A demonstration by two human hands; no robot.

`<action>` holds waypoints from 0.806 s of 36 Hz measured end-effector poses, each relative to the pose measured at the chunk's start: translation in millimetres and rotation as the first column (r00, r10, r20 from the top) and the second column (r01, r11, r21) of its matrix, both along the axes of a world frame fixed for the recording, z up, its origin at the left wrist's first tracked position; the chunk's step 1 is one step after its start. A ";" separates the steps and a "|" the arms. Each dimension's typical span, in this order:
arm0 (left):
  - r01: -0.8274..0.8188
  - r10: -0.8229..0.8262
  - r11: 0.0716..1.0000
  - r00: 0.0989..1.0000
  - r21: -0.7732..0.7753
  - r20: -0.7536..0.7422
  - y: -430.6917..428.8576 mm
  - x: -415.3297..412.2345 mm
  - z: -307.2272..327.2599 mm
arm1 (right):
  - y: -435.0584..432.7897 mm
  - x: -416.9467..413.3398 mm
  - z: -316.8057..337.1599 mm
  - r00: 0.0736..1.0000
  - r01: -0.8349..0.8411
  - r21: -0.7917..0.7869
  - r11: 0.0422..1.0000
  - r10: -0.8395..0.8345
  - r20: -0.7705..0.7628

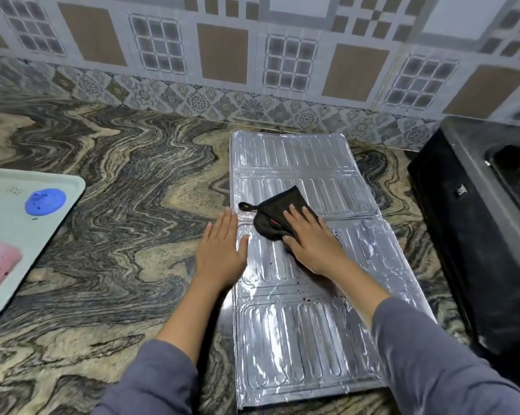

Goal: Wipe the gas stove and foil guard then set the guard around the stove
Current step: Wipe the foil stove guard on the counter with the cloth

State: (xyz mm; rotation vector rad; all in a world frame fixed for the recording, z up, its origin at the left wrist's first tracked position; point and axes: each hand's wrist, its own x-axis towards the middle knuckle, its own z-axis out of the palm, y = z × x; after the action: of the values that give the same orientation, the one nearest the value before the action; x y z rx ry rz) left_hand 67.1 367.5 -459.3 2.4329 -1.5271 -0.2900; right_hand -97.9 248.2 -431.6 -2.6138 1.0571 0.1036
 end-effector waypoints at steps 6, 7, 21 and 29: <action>-0.001 0.001 1.000 1.000 -0.029 0.005 -0.6 0.1 0.3 | -12.1 -46.1 -4.0 0.980 0.201 -0.022 0.979 -0.201 0.004; -0.001 0.001 0.999 1.000 -0.033 0.002 -0.4 -0.4 0.8 | -12.8 -53.9 -4.1 0.970 0.244 -0.026 0.969 -0.244 0.001; 0.001 -0.001 1.000 1.000 -0.027 0.026 -0.5 -1.6 2.6 | -5.0 -90.5 -0.5 0.872 0.472 -0.157 0.867 -0.486 -0.064; 0.001 0.000 1.000 1.000 -0.021 0.026 0.6 -1.8 3.1 | -15.1 -91.0 -8.3 0.904 0.426 -0.119 0.897 -0.426 0.030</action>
State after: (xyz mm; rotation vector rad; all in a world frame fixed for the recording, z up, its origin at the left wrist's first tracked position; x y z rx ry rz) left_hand 65.3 368.1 -456.2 2.4289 -1.5339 -0.2420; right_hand -188.9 233.1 -440.0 -2.4121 1.6544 -0.0704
